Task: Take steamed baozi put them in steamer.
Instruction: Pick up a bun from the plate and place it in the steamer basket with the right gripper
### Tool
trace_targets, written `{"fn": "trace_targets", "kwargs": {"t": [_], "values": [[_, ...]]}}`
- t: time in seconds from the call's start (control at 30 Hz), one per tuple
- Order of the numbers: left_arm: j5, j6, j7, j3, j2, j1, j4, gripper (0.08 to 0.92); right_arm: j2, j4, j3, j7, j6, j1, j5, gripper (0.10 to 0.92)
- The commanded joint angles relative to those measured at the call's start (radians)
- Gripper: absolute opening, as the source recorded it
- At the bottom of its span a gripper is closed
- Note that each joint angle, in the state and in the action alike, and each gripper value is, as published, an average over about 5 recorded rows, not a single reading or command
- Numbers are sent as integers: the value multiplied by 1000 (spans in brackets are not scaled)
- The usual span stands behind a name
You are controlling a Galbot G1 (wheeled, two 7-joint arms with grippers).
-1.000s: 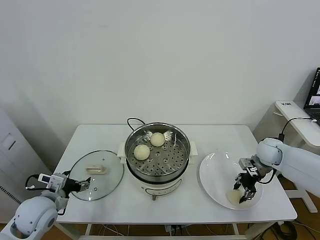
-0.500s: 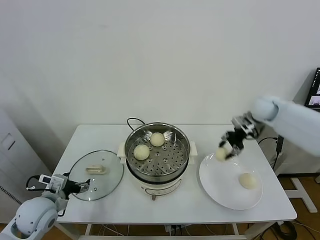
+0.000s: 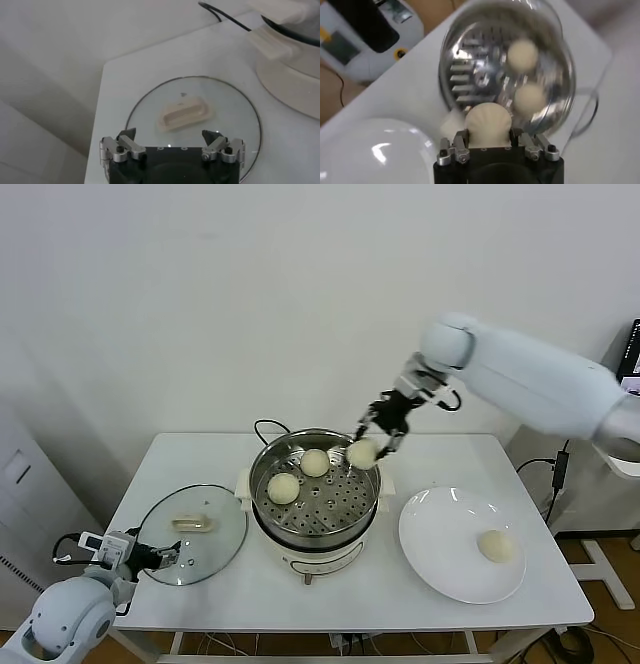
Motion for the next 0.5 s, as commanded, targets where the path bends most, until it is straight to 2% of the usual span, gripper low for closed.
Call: {"fn": "trace_targets", "kwargs": {"t": [0.03,0.5], "values": [[2,17,0,-1,0,1,-1,823,200,1,23,-21,265,-27,-107,509],[6,4,1,1,2,3,11,823,211,83,43,-27,357,-166,-303,509]]}}
